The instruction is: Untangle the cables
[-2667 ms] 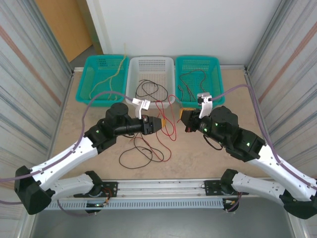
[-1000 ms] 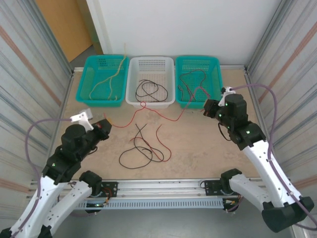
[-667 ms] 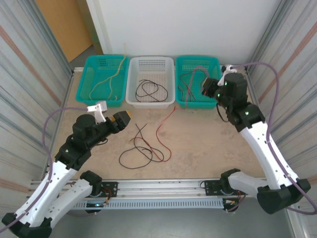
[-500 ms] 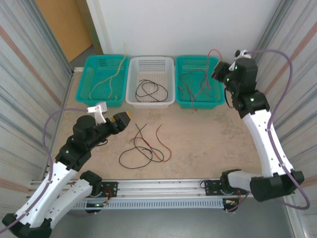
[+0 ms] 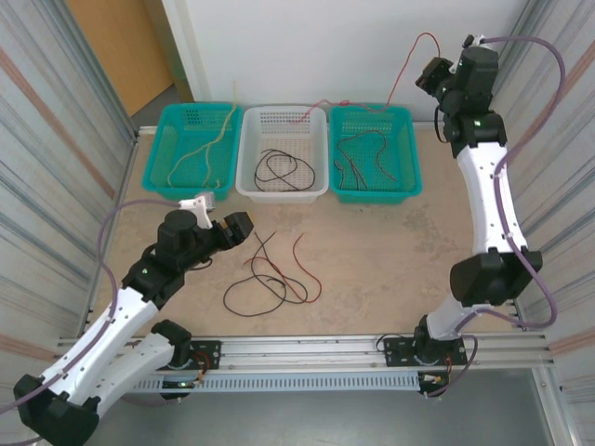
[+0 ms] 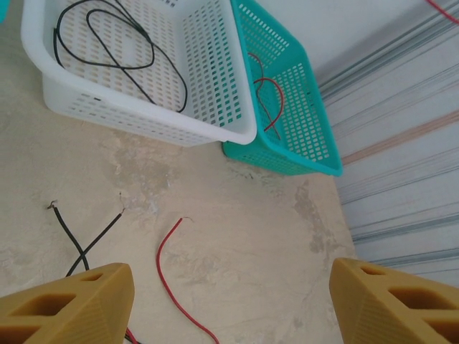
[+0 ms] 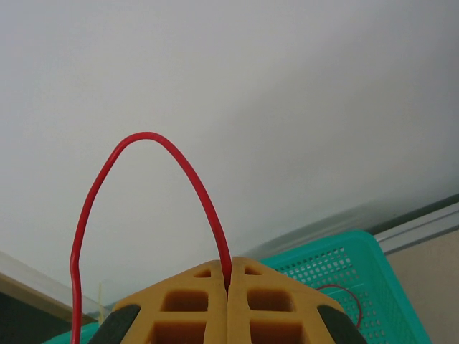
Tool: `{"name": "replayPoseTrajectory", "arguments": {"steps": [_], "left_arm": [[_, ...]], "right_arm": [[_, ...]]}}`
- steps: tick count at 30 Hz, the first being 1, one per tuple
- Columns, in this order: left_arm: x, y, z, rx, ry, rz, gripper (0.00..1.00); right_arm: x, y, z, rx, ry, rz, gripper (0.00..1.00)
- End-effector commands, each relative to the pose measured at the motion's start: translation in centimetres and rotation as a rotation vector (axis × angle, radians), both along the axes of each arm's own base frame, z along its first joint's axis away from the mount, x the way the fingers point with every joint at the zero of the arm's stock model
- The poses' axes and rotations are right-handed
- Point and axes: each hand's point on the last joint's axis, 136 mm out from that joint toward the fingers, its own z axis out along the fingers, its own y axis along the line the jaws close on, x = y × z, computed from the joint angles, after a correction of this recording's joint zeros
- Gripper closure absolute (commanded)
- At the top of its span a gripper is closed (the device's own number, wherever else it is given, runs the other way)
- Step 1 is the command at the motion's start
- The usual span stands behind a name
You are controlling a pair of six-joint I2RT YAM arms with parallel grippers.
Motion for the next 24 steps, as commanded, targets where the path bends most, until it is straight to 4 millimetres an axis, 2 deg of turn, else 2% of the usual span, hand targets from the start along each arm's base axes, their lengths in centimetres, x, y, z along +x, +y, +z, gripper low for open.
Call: {"name": "replayPoseTrajectory", "arguments": {"steps": [1,5,8,10,11,13,15,16,18,20,24], "left_arm": [[0.4,0.0,-0.6,0.023,-0.018,-0.011,0.28],[0.4,0.2,-1.6,0.052,0.006,-0.006,0.28],[0.3,0.1,-1.9,0.066,0.013,-0.017,0.29],[0.1,0.1,-2.1,0.07,0.018,-0.025,0.29],[0.1,0.0,-2.1,0.069,0.022,-0.027,0.29],[-0.1,-0.1,-2.4,0.068,0.033,-0.037,0.28],[-0.2,-0.2,-2.6,0.068,0.043,-0.043,0.28],[-0.3,-0.1,-2.7,0.073,0.05,-0.041,0.28],[-0.4,0.4,-2.9,0.087,0.069,-0.019,0.28],[-0.7,0.9,-3.0,0.103,0.082,-0.002,0.28],[-1.5,1.4,-2.9,0.115,0.086,-0.006,0.26]], "right_arm": [[2.2,0.0,-1.0,-0.034,0.012,0.026,1.0],[4.5,0.1,-5.8,-0.053,0.106,0.015,1.0],[5.4,0.3,-10.1,-0.062,0.185,0.02,1.0],[5.5,1.2,-13.8,-0.06,0.264,0.049,1.0],[5.6,1.8,-15.4,-0.063,0.301,0.071,0.98],[5.3,3.3,-19.0,-0.097,0.403,0.114,0.83],[4.7,4.8,-22.4,-0.17,0.498,0.137,0.79],[4.3,5.2,-23.9,-0.226,0.537,0.123,0.73],[3.4,5.4,-25.7,-0.308,0.578,0.091,0.59],[2.6,5.1,-26.5,-0.326,0.603,0.07,0.49],[0.5,4.4,-25.4,-0.311,0.602,0.043,0.42]]}}
